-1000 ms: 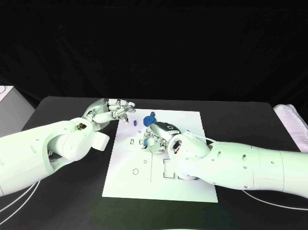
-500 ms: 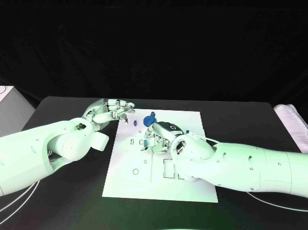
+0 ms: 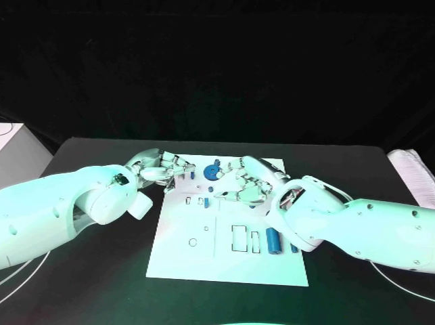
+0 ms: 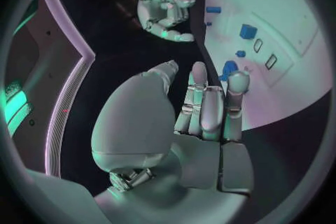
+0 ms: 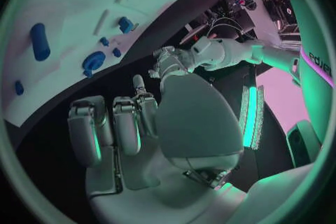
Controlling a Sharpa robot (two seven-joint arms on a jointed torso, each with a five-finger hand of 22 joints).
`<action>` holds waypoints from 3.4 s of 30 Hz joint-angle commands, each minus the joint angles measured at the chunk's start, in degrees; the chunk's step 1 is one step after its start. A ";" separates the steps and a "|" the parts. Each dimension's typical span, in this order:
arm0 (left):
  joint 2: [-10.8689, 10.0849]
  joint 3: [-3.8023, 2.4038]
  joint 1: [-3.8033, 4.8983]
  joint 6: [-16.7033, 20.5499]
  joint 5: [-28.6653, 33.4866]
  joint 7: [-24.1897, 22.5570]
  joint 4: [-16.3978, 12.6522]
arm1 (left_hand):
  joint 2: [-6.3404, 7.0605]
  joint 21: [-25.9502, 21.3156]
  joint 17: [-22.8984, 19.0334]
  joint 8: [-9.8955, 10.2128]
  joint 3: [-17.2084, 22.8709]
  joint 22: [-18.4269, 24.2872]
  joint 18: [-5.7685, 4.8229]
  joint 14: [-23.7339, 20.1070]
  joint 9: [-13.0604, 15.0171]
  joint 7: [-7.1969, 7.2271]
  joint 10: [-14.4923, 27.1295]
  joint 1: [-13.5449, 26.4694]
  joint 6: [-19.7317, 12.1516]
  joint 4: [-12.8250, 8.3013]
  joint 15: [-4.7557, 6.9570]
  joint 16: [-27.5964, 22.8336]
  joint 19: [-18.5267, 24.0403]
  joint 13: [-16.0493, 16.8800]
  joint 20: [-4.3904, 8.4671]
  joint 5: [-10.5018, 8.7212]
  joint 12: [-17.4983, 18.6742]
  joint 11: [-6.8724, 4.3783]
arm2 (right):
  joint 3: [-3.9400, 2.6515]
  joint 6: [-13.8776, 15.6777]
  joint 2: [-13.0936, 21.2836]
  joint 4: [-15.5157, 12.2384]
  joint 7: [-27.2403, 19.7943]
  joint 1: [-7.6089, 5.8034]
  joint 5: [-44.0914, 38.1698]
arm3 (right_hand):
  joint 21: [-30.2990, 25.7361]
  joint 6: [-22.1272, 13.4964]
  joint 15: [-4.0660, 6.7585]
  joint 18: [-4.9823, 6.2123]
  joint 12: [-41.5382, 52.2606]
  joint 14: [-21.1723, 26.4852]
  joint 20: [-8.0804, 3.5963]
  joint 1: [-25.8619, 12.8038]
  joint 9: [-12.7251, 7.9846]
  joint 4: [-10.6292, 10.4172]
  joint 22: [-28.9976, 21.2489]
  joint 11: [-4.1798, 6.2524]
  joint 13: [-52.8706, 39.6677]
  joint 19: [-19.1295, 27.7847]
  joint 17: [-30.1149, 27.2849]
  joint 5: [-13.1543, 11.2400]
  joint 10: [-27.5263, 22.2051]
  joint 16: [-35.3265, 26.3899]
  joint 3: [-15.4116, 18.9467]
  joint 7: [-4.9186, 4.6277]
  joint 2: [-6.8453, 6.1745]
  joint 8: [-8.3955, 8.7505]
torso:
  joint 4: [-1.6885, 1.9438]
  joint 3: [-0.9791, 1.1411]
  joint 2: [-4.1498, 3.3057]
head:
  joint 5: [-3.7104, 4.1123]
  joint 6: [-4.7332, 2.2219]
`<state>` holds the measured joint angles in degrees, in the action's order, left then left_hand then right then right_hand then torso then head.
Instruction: Assemble the parts on the task board
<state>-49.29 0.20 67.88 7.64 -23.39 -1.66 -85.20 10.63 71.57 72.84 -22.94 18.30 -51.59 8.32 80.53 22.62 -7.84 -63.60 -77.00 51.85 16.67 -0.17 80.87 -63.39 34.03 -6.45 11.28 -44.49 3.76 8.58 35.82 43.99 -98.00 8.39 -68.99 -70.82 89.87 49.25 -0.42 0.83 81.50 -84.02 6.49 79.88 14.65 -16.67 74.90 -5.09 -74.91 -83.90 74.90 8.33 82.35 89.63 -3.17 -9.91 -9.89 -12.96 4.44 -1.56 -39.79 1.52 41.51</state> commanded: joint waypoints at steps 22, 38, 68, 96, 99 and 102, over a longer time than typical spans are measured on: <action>11.33 1.16 3.53 -16.28 -33.38 29.15 7.40 | -2.98 1.68 4.26 -10.33 -5.16 -2.15 -0.91 3.40 12.42 1.96 1.27 11.93 -1.67 0.26 1.55 3.46 -2.18 2.78 1.53 0.37 -6.83 -1.93 | -0.13 1.75 10.55 -3.29 -9.17 -2.32 21.37 | 0.13 0.63 -0.22 -0.83 -0.33 -5.85 0.06 -0.11 0.00 -0.06 15.10 0.20 -6.92 -6.10 14.60 4.92 -0.67 0.17 0.53 0.27 0.06 -0.59 | 0.11 0.84 1.39 | -1.09 1.58; 15.76 2.37 4.49 -20.75 -35.09 30.32 10.74 | -3.65 1.87 4.50 -11.21 -5.60 -2.53 -1.00 3.51 13.76 2.10 1.37 12.79 -2.01 0.24 1.63 3.62 -2.44 2.76 1.60 0.40 -7.12 -2.03 | -0.12 1.90 10.31 -2.30 -7.99 -2.63 21.95 | 0.13 0.71 -0.21 -0.83 -0.32 -5.84 0.05 -0.30 0.01 -0.04 15.10 0.22 -6.91 -6.10 14.56 4.98 -0.67 0.15 0.53 0.30 0.22 -0.65 | 0.32 0.62 1.35 | -0.73 2.13; 17.82 3.08 4.53 -22.05 -34.30 30.44 11.88 | -4.41 1.87 4.26 -11.65 -5.66 -2.55 -1.03 3.36 14.67 2.13 1.63 13.10 -2.46 0.21 1.65 3.56 -2.36 2.72 1.58 0.43 -7.23 -2.06 | -0.12 1.08 9.38 -1.25 -6.77 -2.66 21.86 | 0.13 0.79 -0.19 -0.83 -0.31 -5.81 0.03 -0.62 0.02 -0.03 15.10 0.25 -6.90 -6.10 14.45 4.86 -0.65 0.11 0.58 0.33 0.40 -0.74 | 0.55 0.62 1.44 | -0.18 2.61; 19.34 3.12 4.51 -22.24 -33.19 30.48 13.08 | -5.68 2.00 4.43 -12.10 -4.84 -2.75 -1.06 3.39 15.84 2.20 1.82 11.77 -3.02 0.13 1.68 3.71 -2.34 2.64 1.55 0.69 -7.44 -2.12 | -0.12 0.22 8.69 -0.47 -5.70 -2.64 21.38 | 0.13 0.83 -0.17 -0.83 -0.29 -5.81 0.01 -0.80 0.02 0.00 15.10 0.27 -6.90 -6.10 14.44 4.51 -0.63 0.10 0.61 0.35 0.48 -0.79 | 0.67 0.60 1.46 | 0.09 2.92; 19.40 3.13 4.51 -22.23 -33.07 30.48 13.13 | -6.02 2.03 4.47 -12.18 -4.50 -2.78 -1.06 3.40 16.10 2.24 1.85 11.25 -3.12 0.12 1.71 3.75 -2.33 2.62 1.55 0.72 -7.49 -2.15 | -0.12 0.17 8.65 -0.43 -5.66 -2.64 21.37 | 0.13 0.83 -0.17 -0.83 -0.29 -5.81 0.01 -0.80 0.02 0.00 15.10 0.27 -6.90 -6.10 14.44 4.51 -0.63 0.10 0.61 0.35 0.48 -0.79 | 0.72 0.60 1.48 | 0.12 2.96; 19.46 3.14 4.51 -22.19 -32.99 30.48 13.16 | -6.46 2.08 4.47 -12.26 -3.84 -2.84 -1.06 3.39 16.51 2.30 1.93 10.18 -3.33 0.09 1.75 3.78 -2.31 2.56 1.57 0.76 -7.56 -2.21 | -0.11 0.10 8.59 -0.35 -5.58 -2.64 21.35 | 0.13 0.84 -0.16 -0.83 -0.29 -5.79 0.01 -0.84 0.02 0.02 15.10 0.28 -6.89 -6.10 14.37 4.40 -0.64 0.07 0.62 0.36 0.52 -0.81 | 0.77 0.59 1.47 | 0.17 3.01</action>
<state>-30.00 3.35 72.29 -13.74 -57.08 28.86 -72.04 4.11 73.49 74.91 -34.84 14.29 -54.39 7.93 83.74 39.13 -5.53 -61.74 -66.47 49.05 16.68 1.22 84.43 -65.82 36.64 -5.01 11.77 -51.87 1.73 8.49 36.87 52.64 -98.36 2.83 -71.64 -48.93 89.88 49.68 -0.41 0.83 81.51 -84.02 6.48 79.68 14.66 -16.67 74.94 -4.90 -74.90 -83.89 74.92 12.99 82.16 89.63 -2.86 -9.48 -9.40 -13.50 5.13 -0.97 -38.33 1.64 44.49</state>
